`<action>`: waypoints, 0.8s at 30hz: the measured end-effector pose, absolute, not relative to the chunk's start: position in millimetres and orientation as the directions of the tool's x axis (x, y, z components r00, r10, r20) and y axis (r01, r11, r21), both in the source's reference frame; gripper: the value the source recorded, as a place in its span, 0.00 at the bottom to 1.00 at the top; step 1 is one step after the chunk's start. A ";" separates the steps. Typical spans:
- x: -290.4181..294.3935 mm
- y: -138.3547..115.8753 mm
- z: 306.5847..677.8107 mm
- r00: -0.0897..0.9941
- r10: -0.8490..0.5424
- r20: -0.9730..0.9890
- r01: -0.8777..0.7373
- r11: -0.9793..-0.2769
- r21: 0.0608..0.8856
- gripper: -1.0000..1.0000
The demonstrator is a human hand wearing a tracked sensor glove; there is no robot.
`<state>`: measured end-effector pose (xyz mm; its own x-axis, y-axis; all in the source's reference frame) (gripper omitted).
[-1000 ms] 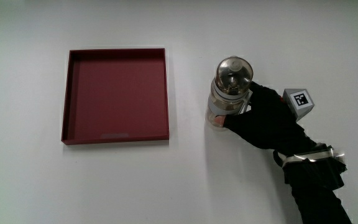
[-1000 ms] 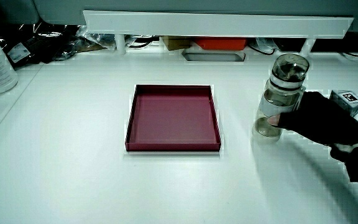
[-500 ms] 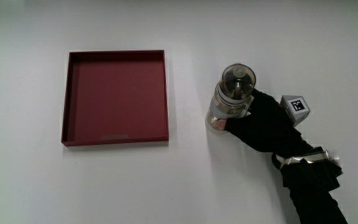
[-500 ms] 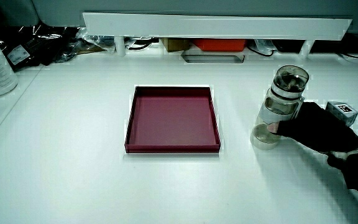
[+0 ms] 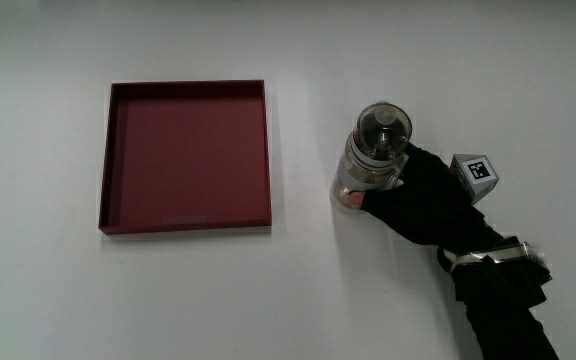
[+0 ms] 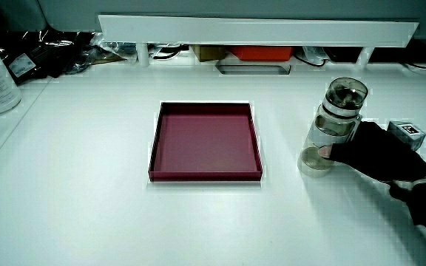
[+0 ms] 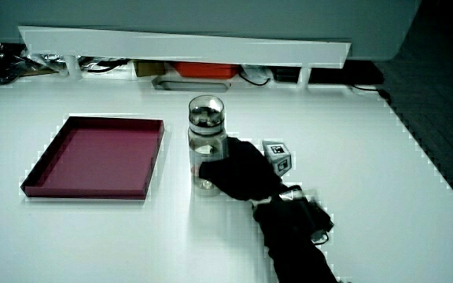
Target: Place bottle
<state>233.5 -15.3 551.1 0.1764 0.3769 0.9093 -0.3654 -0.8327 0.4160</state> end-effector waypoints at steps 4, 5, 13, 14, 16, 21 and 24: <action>233.9 -14.2 551.7 0.169 0.394 0.903 -0.388 -0.816 0.429 0.24; 235.1 -14.1 552.4 0.151 0.394 0.907 -0.398 -0.815 0.420 0.23; 248.4 -16.4 515.8 0.152 0.350 0.924 -0.441 -0.813 0.381 0.10; 250.4 -16.3 508.0 0.161 0.338 0.927 -0.448 -0.812 0.374 0.08; 257.4 -16.6 497.7 0.184 0.316 0.931 -0.459 -0.810 0.366 0.05; 274.3 -18.9 469.3 0.229 0.264 0.937 -0.465 -0.816 0.343 0.00; 279.9 -18.8 450.7 0.249 0.219 0.943 -0.475 -0.821 0.316 0.00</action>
<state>279.9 -18.8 450.7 0.2490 0.2190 0.9434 -0.4749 -0.8213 0.3160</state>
